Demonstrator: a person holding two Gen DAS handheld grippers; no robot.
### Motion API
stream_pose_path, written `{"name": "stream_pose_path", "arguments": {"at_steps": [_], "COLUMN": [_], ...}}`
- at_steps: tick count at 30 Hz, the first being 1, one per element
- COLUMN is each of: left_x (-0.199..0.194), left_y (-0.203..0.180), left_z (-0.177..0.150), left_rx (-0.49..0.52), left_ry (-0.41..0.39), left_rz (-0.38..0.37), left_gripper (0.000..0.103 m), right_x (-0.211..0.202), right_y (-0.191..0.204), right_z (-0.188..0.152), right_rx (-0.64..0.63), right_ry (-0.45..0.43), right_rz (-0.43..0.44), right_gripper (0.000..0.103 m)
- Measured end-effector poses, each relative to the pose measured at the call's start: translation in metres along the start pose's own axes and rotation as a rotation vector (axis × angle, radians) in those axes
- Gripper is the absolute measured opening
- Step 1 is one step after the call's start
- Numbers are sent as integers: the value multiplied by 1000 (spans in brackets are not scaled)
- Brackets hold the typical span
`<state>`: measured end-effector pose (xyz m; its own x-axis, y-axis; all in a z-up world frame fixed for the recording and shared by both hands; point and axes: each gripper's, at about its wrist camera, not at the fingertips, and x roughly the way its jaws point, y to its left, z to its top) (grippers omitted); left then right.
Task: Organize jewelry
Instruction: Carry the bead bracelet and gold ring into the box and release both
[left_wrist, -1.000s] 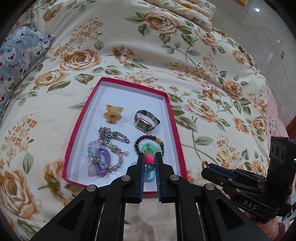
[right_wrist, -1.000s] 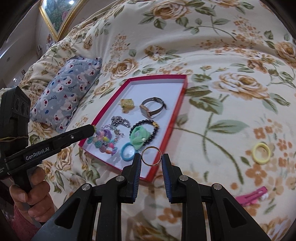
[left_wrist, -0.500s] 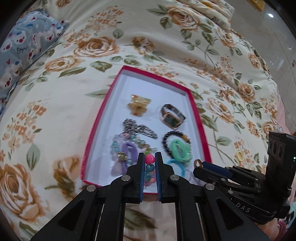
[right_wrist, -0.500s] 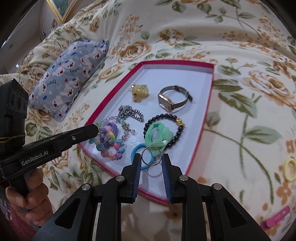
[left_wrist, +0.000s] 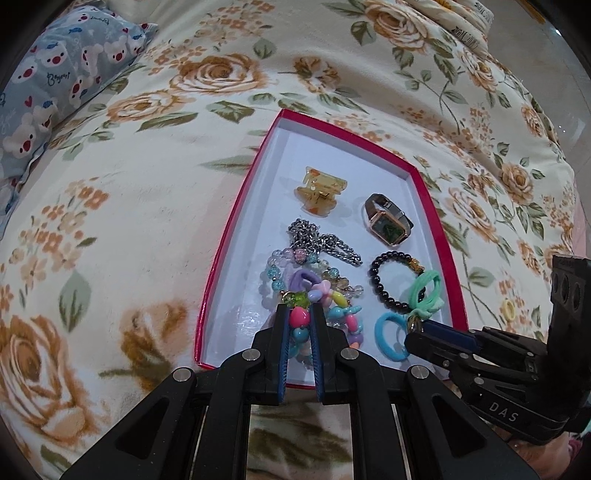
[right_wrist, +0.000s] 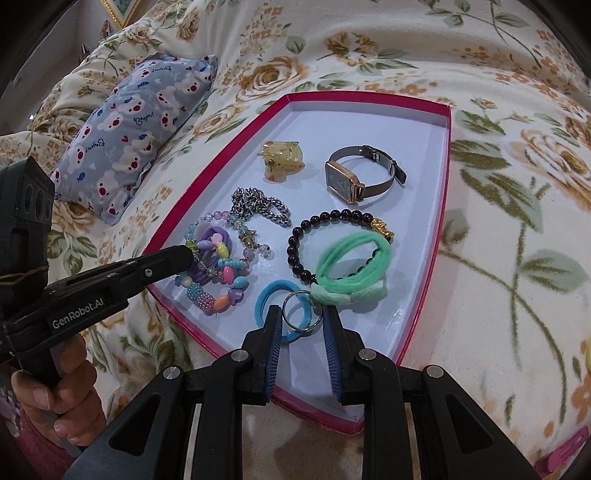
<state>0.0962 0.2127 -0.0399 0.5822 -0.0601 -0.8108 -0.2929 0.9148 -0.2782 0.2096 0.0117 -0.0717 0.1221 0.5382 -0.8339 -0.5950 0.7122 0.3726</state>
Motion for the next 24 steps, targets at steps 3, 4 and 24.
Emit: {"name": "stream_pose_path", "arguments": {"at_steps": [3,4,24], "left_x": [1,1,0], "left_y": [2,3,2], "left_z": [1,1,1], "left_rx": [-8,-12,-27], "left_ry": [4,5,10], "left_rz": [-4,-6,-5], "left_gripper": [10,10,17], "right_x": [0,0,-2], "right_y": [0,0,0], "right_z": [0,0,-1], "right_rx": [0,0,5], "right_ry": [0,0,-1], "right_rz": [0,0,11], "right_gripper": [24,24,24]}}
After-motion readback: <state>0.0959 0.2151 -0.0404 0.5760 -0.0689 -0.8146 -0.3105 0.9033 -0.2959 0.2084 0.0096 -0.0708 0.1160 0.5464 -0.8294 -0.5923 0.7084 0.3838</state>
